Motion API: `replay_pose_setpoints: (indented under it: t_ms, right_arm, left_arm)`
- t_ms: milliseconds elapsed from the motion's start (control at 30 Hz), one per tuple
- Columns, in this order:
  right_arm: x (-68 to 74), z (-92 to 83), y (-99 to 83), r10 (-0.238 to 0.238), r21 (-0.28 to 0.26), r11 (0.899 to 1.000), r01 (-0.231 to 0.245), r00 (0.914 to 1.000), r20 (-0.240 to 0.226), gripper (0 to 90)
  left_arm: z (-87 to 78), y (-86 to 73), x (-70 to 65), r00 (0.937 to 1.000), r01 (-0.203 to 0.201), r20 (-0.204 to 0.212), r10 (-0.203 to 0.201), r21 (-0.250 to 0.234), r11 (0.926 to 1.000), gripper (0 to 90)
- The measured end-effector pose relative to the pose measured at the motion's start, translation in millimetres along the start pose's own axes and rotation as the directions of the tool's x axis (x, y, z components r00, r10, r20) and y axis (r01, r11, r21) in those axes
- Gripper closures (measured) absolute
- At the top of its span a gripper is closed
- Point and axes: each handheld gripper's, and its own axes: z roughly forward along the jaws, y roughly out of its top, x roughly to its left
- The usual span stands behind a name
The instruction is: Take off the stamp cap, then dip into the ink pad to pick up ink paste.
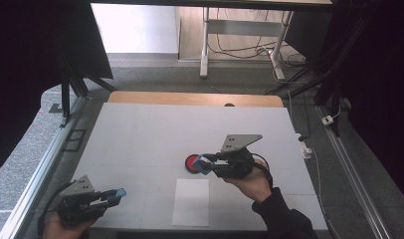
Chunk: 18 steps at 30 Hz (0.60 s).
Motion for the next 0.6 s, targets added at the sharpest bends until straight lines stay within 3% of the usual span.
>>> replay_pose_setpoints:
  t_ms: [267, 600]
  right_arm:
    - [-7.6, 6.5, 0.2, 0.017, 0.027, 1.000, -0.017, 0.9997, 0.020, 71.7]
    - [-19.2, 26.7, -0.8, 0.016, 0.074, 0.997, -0.019, 0.9991, 0.039, 71.6]
  left_arm:
    - [0.4, -0.3, 1.1, 1.0000, 0.007, 0.005, -0.007, 0.001, 1.0000, 68.4]
    - [0.1, -0.8, 0.9, 1.0000, 0.006, 0.002, -0.006, -0.001, 1.0000, 68.3]
